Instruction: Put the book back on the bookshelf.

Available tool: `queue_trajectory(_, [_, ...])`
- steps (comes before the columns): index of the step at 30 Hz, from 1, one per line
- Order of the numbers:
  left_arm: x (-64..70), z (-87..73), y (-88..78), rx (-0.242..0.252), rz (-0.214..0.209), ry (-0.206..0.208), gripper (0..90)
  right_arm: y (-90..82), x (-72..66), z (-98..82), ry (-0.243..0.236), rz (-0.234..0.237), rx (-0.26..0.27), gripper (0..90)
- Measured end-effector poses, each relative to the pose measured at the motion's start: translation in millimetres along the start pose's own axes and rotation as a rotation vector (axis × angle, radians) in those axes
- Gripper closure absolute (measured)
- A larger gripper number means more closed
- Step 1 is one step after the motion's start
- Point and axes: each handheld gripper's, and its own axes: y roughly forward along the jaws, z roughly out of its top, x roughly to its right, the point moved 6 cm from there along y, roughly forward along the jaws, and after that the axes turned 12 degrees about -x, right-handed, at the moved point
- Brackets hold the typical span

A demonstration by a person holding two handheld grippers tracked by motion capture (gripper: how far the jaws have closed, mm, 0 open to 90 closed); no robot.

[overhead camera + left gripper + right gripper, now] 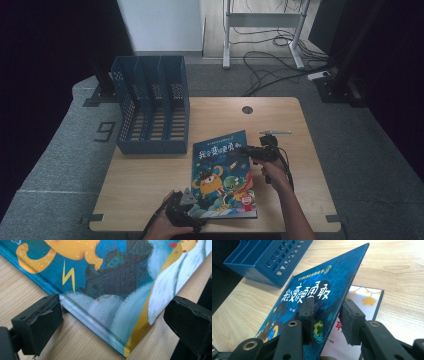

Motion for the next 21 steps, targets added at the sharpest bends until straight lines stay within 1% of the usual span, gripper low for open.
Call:
queue_trajectory(3, [-0.4, 0.2, 0.3, 0.002, 0.000, 0.000, 1.3, -2.0, -0.8, 2.2, 0.008, 0.022, 0.005, 67.2])
queue_trajectory(6, [-0.8, 1.0, 0.9, 0.001, 0.003, 0.000, 0.9, -4.4, -1.1, 4.3, 0.024, 0.055, 0.007, 69.4])
queue_trajectory(7, [-1.5, 1.3, 1.0, -0.002, 0.003, 0.004, 0.6, -5.1, -1.4, 5.0, 0.022, 0.062, 0.009, 69.7])
queue_trajectory(9, [-3.9, 3.0, 1.9, -0.002, 0.003, 0.007, 0.1, -6.9, -2.5, 6.1, 0.021, 0.070, 0.016, 70.2])
queue_trajectory(11, [-8.4, 5.3, 2.5, -0.001, 0.014, 0.000, 0.5, -10.5, -2.4, 8.6, 0.025, 0.077, 0.022, 71.2])
queue_trajectory(12, [-10.5, 6.8, 2.8, 0.003, 0.011, -0.009, 0.6, -13.2, -3.0, 10.4, 0.026, 0.079, 0.026, 71.3])
queue_trajectory(16, [-13.9, 9.1, 3.0, 0.005, 0.002, -0.015, 1.1, -23.6, -8.5, 17.3, 0.001, 0.064, 0.032, 71.1])
queue_trajectory(21, [-14.9, 9.6, 2.6, 0.002, -0.005, -0.015, 1.6, -25.2, -16.8, 22.5, -0.025, 0.042, 0.024, 69.4])
